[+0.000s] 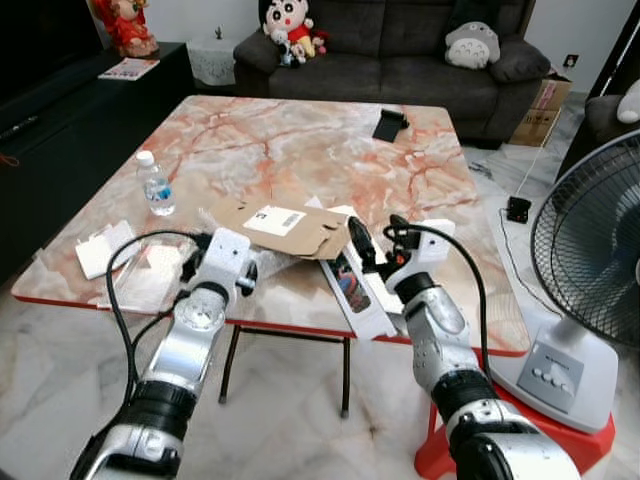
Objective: Picking trash to rubbish bin
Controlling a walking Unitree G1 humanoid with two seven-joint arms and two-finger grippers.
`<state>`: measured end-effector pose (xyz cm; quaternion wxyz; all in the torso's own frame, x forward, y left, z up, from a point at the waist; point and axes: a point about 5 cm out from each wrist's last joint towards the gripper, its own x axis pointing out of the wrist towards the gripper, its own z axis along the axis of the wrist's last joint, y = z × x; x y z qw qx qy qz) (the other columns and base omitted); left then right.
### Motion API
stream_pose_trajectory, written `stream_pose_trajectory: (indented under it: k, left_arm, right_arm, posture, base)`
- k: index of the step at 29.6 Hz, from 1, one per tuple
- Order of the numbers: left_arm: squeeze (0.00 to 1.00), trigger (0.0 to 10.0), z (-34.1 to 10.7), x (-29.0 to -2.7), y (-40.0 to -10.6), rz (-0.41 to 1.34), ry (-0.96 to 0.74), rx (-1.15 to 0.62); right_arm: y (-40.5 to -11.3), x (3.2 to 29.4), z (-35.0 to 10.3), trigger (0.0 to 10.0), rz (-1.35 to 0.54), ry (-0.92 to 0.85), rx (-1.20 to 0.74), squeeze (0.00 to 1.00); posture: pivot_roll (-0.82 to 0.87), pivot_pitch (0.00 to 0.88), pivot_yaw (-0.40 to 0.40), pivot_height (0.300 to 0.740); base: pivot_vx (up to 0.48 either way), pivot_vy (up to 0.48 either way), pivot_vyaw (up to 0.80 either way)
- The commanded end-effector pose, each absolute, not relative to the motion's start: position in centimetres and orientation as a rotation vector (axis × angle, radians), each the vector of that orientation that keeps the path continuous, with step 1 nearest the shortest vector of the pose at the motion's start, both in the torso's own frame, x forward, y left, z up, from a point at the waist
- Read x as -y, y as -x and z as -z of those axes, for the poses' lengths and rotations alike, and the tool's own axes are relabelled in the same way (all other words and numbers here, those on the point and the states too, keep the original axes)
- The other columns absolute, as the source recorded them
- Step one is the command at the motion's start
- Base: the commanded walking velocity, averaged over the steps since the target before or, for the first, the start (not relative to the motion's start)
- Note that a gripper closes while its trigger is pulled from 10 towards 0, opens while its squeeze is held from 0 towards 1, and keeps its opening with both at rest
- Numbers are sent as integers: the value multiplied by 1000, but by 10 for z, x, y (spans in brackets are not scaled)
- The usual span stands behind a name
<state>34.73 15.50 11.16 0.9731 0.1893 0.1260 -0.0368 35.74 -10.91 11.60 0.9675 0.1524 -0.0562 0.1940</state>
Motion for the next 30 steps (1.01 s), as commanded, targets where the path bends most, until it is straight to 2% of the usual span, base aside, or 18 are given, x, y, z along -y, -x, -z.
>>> stream_pose_trajectory:
  k: [1,11,12,13,30]
  left_arm:
    - [0,10000,-112,-154,-351,72,-368,-282]
    - [0,10000,-107,-151,-352,68,-364,-299]
    - [0,4235,-106,-150,-352,67,-362,-302]
    - [0,0,-105,-150,-351,64,-355,-303]
    - [0,0,-107,-151,-351,65,-379,-298]
  right_arm:
    - [-359,107,-119,10000,-404,-302,119,0]
    - [-359,108,-119,10000,-401,-301,114,0]
    - [-359,108,-118,10000,-401,-301,113,0]
    - [-359,108,-118,10000,-402,-301,112,0]
    - [-359,107,-119,10000,-401,-302,110,0]
  posture:
    - [61,0,-33,740]
    - [58,4,-35,740]
    - [58,5,-35,740]
    - [58,5,-35,740]
    - [62,8,-37,740]
  base:
    - [0,0,0]
    - [0,0,0]
    - [0,0,0]
    - [0,0,0]
    - [0,0,0]
